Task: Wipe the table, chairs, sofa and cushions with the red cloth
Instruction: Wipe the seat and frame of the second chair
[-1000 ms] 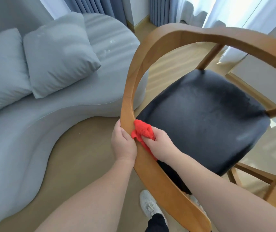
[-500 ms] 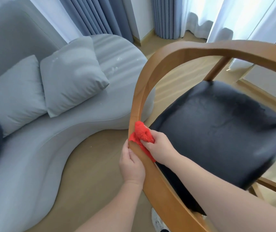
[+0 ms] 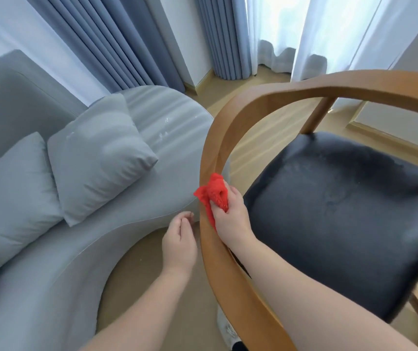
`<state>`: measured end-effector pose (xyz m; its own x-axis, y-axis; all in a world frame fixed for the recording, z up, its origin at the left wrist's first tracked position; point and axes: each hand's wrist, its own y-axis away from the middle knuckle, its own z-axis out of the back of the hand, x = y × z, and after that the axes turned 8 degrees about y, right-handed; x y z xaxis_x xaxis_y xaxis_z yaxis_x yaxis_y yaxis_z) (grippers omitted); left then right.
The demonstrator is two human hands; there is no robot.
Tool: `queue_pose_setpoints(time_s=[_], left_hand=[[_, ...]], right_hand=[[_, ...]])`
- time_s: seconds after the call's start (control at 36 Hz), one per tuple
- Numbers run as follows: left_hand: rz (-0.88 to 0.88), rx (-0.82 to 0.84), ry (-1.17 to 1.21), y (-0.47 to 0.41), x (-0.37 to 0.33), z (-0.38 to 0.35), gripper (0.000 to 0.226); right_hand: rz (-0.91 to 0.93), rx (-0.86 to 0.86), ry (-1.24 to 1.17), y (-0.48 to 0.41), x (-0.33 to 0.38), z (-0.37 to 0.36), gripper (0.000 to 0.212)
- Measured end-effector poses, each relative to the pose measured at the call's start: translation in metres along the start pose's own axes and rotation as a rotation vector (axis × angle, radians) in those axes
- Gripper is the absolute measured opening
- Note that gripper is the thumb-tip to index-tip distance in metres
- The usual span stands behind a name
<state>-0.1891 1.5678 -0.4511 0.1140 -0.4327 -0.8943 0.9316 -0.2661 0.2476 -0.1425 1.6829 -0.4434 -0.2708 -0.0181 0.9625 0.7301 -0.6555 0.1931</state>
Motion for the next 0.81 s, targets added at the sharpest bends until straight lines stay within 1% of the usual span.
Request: queue_pose_setpoints(time_s=[0.03, 0.08, 0.11, 0.14, 0.19, 0.25, 0.33, 0.42, 0.47, 0.53, 0.58, 0.67, 0.72, 0.81], left_hand=[[-0.015, 0.016, 0.018, -0.016, -0.007, -0.003, 0.028], [-0.048, 0.072, 0.017, -0.041, -0.019, -0.011, 0.025], [-0.069, 0.101, 0.01, -0.051, -0.024, -0.014, 0.025], [-0.09, 0.125, 0.005, -0.061, -0.03, -0.017, 0.027], [-0.129, 0.18, -0.011, -0.08, -0.045, -0.025, 0.033], [-0.16, 0.231, -0.032, -0.097, -0.064, -0.032, 0.037], [-0.25, 0.328, -0.095, -0.125, -0.092, -0.048, 0.039], [-0.31, 0.429, -0.133, -0.148, -0.116, -0.069, 0.041], [-0.306, 0.485, -0.134, -0.155, -0.123, -0.084, 0.043], [-0.279, 0.489, -0.084, -0.155, -0.122, -0.092, 0.043], [-0.292, 0.477, -0.05, -0.153, -0.118, -0.095, 0.042], [-0.289, 0.491, -0.021, -0.153, -0.115, -0.095, 0.041], [-0.28, 0.489, -0.001, -0.153, -0.115, -0.095, 0.041], [-0.305, 0.485, -0.029, -0.152, -0.115, -0.096, 0.04]], right_hand=[[0.001, -0.01, 0.002, -0.002, 0.0, 0.0, 0.041], [0.007, -0.031, -0.01, -0.004, 0.001, 0.003, 0.055], [0.006, -0.033, -0.017, -0.006, 0.0, 0.004, 0.057], [-0.002, -0.035, -0.025, -0.007, -0.001, 0.004, 0.055], [-0.035, -0.063, -0.029, -0.009, -0.004, 0.004, 0.044], [-0.068, -0.108, 0.018, -0.009, -0.007, 0.002, 0.039], [-0.042, -0.165, 0.001, -0.006, -0.01, -0.002, 0.031], [0.002, -0.148, -0.017, -0.001, -0.013, -0.007, 0.036], [0.044, -0.14, -0.076, 0.0, -0.015, -0.007, 0.046], [0.032, -0.148, -0.123, -0.005, -0.015, -0.008, 0.057], [0.013, -0.184, -0.151, -0.014, -0.015, -0.01, 0.062], [-0.027, -0.244, -0.221, -0.038, -0.008, -0.01, 0.057], [-0.03, -0.288, -0.22, -0.06, -0.001, -0.004, 0.053], [-0.027, -0.341, -0.234, -0.094, 0.011, 0.01, 0.054]])
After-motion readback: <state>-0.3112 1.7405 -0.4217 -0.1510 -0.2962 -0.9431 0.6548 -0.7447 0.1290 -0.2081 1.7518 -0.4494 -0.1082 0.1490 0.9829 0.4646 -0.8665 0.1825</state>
